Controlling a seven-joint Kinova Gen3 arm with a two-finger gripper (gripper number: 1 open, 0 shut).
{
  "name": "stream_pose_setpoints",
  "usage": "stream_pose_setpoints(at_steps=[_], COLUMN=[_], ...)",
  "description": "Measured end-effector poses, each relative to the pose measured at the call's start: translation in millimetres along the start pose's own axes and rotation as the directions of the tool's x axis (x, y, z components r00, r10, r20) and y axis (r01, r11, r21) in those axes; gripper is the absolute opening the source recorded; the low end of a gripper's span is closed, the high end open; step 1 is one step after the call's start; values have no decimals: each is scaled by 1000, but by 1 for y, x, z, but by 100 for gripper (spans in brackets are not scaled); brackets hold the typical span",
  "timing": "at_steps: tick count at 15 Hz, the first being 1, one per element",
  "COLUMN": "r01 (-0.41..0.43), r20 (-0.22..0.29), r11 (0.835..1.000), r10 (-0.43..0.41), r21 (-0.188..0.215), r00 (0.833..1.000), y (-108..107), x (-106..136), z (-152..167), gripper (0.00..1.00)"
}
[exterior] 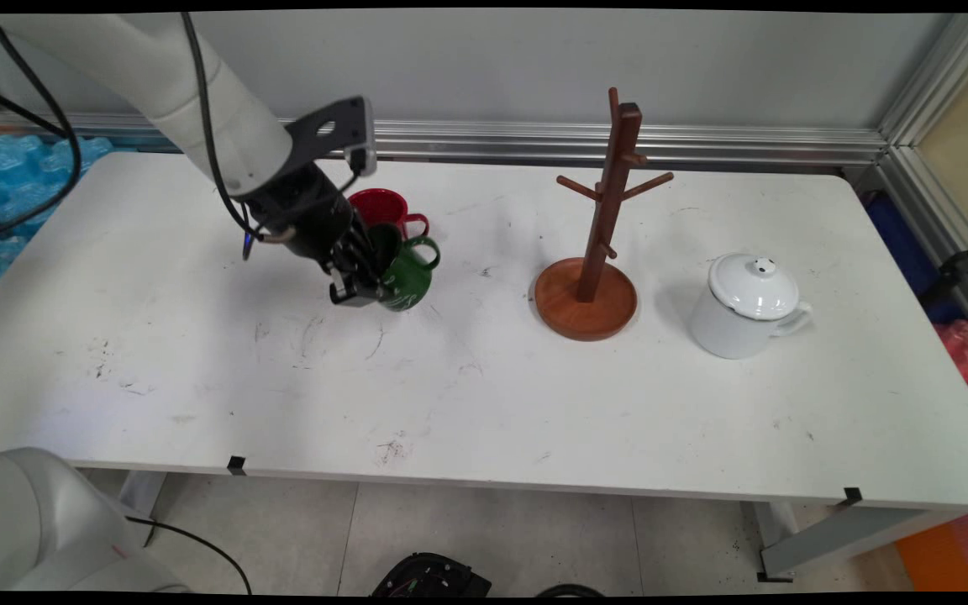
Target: Place the picked object on the table
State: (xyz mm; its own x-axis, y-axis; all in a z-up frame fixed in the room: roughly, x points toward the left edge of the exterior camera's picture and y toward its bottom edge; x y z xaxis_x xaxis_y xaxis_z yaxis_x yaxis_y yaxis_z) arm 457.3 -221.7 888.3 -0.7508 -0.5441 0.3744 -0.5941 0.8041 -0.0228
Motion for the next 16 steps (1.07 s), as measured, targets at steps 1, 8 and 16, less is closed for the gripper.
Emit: stream_pose_setpoints(at_steps=[1,8,16], r01=[1,24,31], r20=[19,118,215], r11=[1000,999,998], r10=[-1,-28,-42], r21=[4,31,56], r00=[1000,993,976], y=[0,7,14], x=[-1,-1,8], z=[6,37,57], gripper=[0,0,0])
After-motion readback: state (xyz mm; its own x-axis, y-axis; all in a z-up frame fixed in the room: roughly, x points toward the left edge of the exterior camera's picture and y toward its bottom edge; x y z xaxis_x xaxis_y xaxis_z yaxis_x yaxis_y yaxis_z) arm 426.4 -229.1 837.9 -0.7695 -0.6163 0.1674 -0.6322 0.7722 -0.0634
